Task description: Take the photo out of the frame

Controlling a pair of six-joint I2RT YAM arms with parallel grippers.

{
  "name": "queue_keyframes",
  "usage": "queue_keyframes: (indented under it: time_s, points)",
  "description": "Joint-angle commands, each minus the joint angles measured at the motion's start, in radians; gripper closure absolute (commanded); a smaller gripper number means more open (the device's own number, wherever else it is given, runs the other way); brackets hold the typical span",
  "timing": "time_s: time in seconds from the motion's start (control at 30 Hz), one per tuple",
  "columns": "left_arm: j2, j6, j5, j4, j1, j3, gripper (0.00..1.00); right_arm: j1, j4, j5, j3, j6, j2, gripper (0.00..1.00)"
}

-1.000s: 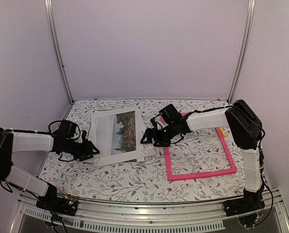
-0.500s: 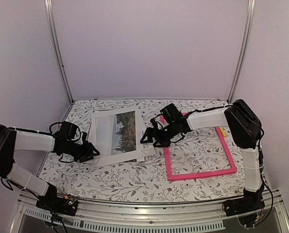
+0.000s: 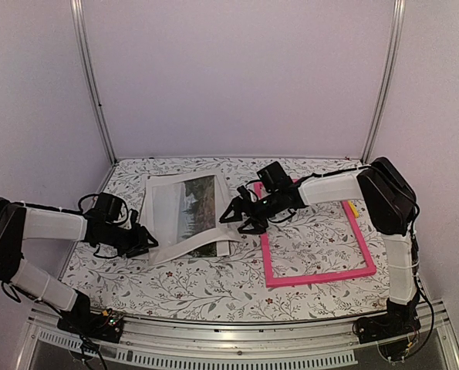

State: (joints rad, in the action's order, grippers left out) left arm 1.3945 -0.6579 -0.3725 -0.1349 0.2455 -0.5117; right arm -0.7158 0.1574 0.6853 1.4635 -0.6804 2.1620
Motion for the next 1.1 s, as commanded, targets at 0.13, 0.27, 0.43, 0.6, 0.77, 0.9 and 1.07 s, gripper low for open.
queue_keyframes:
  time_s: [0.13,0.27,0.43,0.6,0.77,0.9,1.07]
  points:
    - [0.046,0.007,0.066,-0.048,-0.008,0.028,0.53,0.024,-0.138,0.099,-0.083,-0.101,-0.080,0.08]
    - [0.044,0.010,0.068,-0.053,-0.008,0.027,0.53,0.032,-0.200,0.110,-0.138,-0.145,-0.115,0.08]
    - [0.044,0.011,0.067,-0.055,-0.008,0.028,0.53,0.032,-0.300,0.146,-0.228,-0.225,-0.149,0.08]
    - [0.044,0.012,0.063,-0.051,-0.009,0.030,0.53,0.032,-0.379,0.170,-0.269,-0.282,-0.163,0.08]
    - [0.046,0.012,0.061,-0.048,-0.009,0.031,0.53,0.032,-0.400,0.170,-0.266,-0.306,-0.158,0.09]
    - [0.043,0.012,0.057,-0.045,-0.008,0.036,0.53,0.025,-0.397,0.159,-0.261,-0.298,-0.143,0.14]
    - [0.033,0.009,0.057,-0.050,-0.009,0.043,0.53,0.011,-0.383,0.136,-0.260,-0.287,-0.124,0.24]
